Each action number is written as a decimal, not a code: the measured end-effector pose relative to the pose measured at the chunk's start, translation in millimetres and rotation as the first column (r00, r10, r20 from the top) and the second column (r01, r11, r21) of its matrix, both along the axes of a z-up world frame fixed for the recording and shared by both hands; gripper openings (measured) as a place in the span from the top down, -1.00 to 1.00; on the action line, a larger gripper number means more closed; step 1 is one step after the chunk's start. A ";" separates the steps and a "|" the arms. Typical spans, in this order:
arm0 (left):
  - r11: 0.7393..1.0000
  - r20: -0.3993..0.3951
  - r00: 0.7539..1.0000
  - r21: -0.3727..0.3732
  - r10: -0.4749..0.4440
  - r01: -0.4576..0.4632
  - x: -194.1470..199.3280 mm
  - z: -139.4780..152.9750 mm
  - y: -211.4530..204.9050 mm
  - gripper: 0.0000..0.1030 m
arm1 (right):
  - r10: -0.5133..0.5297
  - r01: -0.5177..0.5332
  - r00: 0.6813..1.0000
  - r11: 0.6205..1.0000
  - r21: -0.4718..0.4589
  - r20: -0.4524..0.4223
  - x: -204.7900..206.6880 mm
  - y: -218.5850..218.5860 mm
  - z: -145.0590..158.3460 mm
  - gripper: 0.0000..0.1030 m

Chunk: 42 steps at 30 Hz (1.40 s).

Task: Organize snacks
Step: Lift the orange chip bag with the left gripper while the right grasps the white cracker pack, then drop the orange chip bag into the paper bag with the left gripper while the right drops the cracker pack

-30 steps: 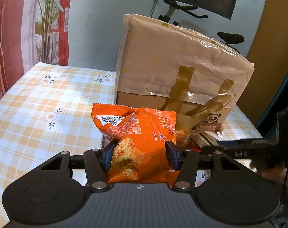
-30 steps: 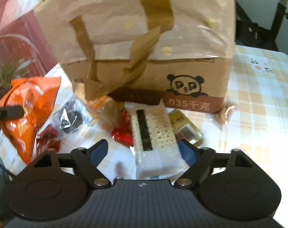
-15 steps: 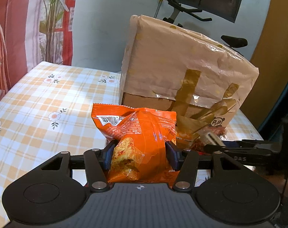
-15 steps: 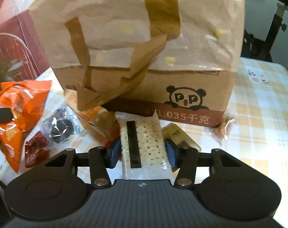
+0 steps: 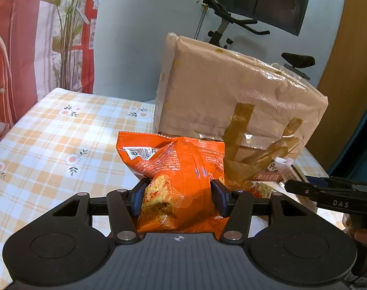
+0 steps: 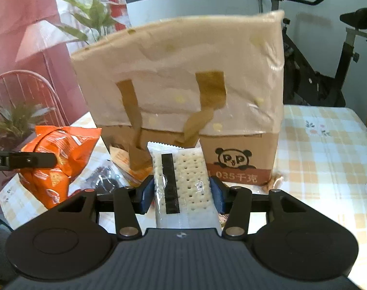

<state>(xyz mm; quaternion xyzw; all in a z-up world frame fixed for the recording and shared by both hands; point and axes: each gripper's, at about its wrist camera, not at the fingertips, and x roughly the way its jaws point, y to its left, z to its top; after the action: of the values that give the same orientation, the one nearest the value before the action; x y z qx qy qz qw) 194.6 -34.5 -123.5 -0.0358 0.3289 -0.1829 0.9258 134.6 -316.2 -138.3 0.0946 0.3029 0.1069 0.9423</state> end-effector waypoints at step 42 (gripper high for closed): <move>0.999 0.330 0.944 0.000 -0.031 0.033 69.1 123.1 -50.5 -0.13 | -0.123 0.095 0.912 0.991 0.091 0.391 89.4 -45.5 115.2 -0.05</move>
<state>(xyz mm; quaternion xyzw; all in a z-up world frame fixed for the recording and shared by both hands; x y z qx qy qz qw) 263.7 -85.0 -0.4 -0.0019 0.1696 -0.2022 0.9645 224.0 -361.7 -23.2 0.1209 0.0966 0.0816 0.9846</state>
